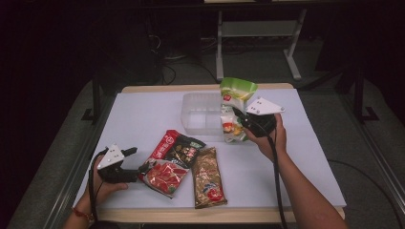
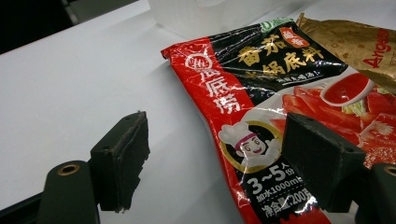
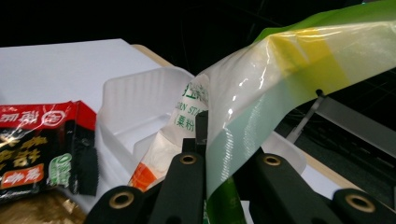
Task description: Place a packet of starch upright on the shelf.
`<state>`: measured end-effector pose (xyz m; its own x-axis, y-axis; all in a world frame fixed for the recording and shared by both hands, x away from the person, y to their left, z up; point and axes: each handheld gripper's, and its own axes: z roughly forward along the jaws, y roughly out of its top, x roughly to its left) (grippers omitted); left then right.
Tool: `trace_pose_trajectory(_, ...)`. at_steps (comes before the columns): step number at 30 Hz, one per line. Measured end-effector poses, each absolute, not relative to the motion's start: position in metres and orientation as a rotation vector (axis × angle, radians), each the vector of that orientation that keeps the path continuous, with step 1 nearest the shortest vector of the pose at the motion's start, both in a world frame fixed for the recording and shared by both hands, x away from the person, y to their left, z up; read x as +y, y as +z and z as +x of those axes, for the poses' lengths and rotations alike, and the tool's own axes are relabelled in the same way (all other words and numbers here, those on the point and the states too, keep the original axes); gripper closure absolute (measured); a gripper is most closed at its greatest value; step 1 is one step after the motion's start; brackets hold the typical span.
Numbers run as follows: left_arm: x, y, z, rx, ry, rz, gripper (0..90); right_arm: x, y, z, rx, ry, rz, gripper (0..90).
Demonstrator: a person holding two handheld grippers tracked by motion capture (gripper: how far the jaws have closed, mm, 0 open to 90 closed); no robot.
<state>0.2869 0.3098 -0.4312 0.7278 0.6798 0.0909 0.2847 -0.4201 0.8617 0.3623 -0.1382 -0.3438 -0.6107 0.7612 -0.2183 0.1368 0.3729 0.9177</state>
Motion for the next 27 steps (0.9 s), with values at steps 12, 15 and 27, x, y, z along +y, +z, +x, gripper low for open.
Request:
trace_pose_trajectory(12,0.309,-0.431,0.286,0.727,0.539,2.009,22.5,-0.133,-0.335,0.387,1.929,1.210,0.795,85.1)
trace_pose_trajectory(15,0.310,-0.431,0.287,0.729,0.539,2.007,22.6,-0.131,-0.333,0.392,1.917,1.211,0.801,85.1)
trace_pose_trajectory(27,0.309,-0.432,0.286,0.725,0.530,2.012,22.5,-0.124,-0.327,0.408,1.911,1.240,0.807,85.3)
